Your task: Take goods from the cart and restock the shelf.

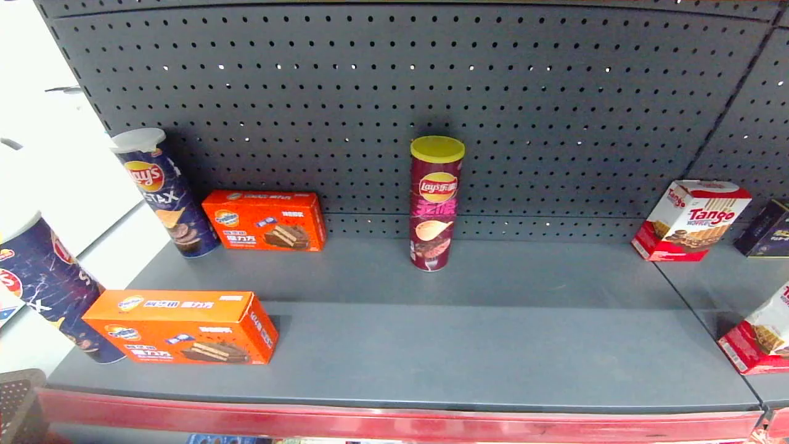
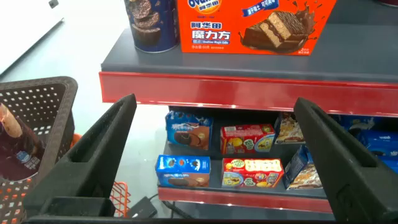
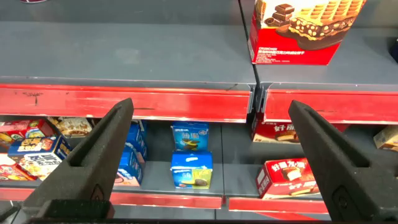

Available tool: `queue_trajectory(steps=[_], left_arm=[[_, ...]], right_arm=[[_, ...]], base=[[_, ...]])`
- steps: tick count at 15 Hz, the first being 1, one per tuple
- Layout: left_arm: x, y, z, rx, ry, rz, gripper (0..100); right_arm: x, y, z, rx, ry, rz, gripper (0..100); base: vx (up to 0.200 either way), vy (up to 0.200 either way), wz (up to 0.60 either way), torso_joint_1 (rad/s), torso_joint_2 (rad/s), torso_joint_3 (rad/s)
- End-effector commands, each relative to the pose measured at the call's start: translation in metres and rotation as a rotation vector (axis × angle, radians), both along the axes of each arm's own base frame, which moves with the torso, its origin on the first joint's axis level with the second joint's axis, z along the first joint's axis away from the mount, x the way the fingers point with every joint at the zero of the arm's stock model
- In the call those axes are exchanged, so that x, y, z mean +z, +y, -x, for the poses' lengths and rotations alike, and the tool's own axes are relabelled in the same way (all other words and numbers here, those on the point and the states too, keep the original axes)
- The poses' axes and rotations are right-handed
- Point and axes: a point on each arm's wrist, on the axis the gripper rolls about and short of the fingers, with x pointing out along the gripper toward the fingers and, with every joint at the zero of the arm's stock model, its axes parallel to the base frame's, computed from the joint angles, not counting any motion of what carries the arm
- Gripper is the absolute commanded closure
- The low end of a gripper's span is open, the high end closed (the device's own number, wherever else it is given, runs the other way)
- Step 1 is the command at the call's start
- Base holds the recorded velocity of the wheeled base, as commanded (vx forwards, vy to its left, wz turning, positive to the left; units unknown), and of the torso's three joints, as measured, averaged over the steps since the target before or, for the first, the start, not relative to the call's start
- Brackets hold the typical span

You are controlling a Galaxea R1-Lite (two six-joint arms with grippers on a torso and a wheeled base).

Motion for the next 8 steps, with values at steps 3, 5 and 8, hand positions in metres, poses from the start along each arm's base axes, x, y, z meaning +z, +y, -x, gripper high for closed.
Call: queue_trajectory(steps=[3, 5, 8], left_arm=[[0.0, 0.0, -0.0001, 0.0, 0.001, 0.0, 0], [0.0, 0.0, -0.0001, 0.0, 0.001, 0.0, 0], [0.0, 0.0, -0.0001, 0.0, 0.001, 0.001, 0]], right_arm=[[-0.0002, 0.0, -0.0001, 0.0, 0.003, 0.0, 0], [-0.0001, -0.0001, 0.0, -0.005, 0.0, -0.001, 0], [-0.0001, -0.0002, 0.0, -0.006, 0.0, 0.0, 0]], base=[[0.0, 0.0, 0.2, -0.001, 0.0, 0.001], [0.0, 0.0, 0.6, 0.0, 0.0, 0.002], [0.0, 0.0, 0.6, 0.002, 0.0, 0.001]])
